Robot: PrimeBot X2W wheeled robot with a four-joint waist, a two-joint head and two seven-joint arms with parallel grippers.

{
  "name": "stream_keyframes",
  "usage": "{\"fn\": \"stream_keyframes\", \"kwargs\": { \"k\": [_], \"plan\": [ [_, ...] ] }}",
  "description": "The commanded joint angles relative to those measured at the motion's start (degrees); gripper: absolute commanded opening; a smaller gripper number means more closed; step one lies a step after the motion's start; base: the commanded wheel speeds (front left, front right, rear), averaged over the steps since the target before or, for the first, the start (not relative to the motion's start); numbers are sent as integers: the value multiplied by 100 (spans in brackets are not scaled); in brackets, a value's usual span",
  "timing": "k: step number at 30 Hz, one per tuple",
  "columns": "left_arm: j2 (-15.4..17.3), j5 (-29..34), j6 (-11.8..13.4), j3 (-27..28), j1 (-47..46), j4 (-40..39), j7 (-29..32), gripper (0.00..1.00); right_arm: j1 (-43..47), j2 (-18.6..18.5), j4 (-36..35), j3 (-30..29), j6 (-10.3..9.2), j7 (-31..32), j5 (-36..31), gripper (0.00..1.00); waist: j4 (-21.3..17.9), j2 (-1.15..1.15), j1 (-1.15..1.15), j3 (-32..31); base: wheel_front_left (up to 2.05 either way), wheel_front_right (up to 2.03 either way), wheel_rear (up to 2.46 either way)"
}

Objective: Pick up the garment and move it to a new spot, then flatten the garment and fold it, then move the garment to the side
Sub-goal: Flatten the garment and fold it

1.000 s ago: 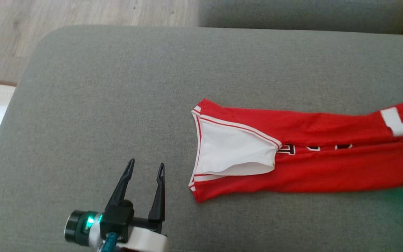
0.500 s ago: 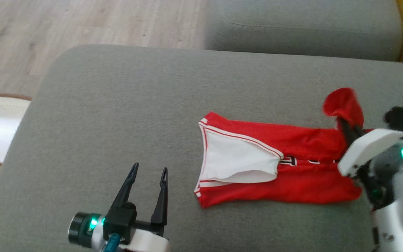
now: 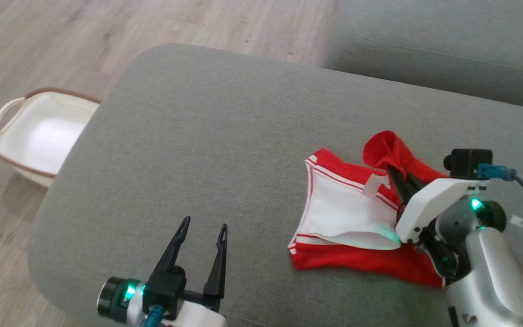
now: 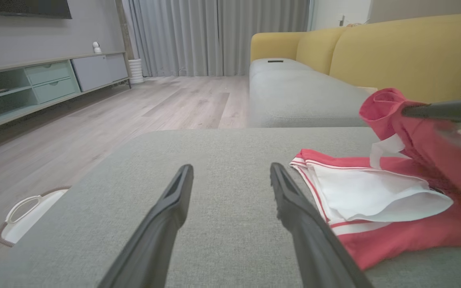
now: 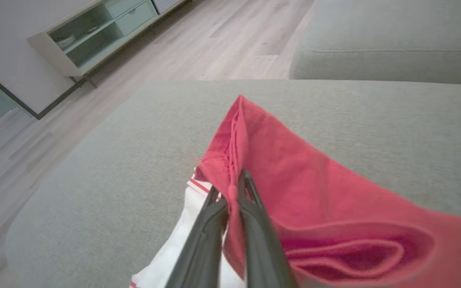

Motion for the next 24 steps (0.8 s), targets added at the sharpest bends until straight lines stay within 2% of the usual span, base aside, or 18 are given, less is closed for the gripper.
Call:
{"fn": "stream_keyframes", "kwargs": {
  "k": [1, 8, 17, 18, 20, 21, 22, 24],
  "plan": [
    [-76, 28, -37, 157, -202, -152, -71, 100, -144, 40, -137, 182, -5, -83, 138, 0, 193, 0, 0, -27, 0, 0, 0],
    [-86, 49, -115, 95, -251, -88, -71, 100, -266, 42, 343, 403, -5, -411, 324, 0, 553, 0, 0, -58, 0, 0, 0],
    [-98, 76, -157, 30, -308, -54, -71, 100, -612, 43, 1099, 603, -5, -891, 376, 0, 749, 0, 0, -5, 0, 0, 0],
    [-100, 78, -152, 23, -309, -56, -71, 100, -662, 43, 1184, 622, -5, -960, 370, 8, 755, 0, 0, 4, 0, 0, 0],
    [-104, 74, -148, 6, -306, -54, -71, 100, -751, 43, 1353, 666, -5, -1079, 368, 35, 763, 0, 0, 20, 0, 0, 0],
    [-106, 73, -148, 0, -305, -49, -71, 100, -791, 43, 1428, 691, -5, -1127, 372, 96, 763, 0, 0, 22, 0, 0, 0],
    [-107, 70, -151, -3, -304, -42, -71, 100, -828, 43, 1479, 717, -5, -1206, 393, 100, 761, 0, 0, 20, 0, 0, 0],
    [-107, 67, -157, -5, -301, -31, -71, 100, -860, 43, 1511, 751, -5, -1277, 441, 100, 756, 0, 0, 12, 0, 0, 0]
  ]
}}
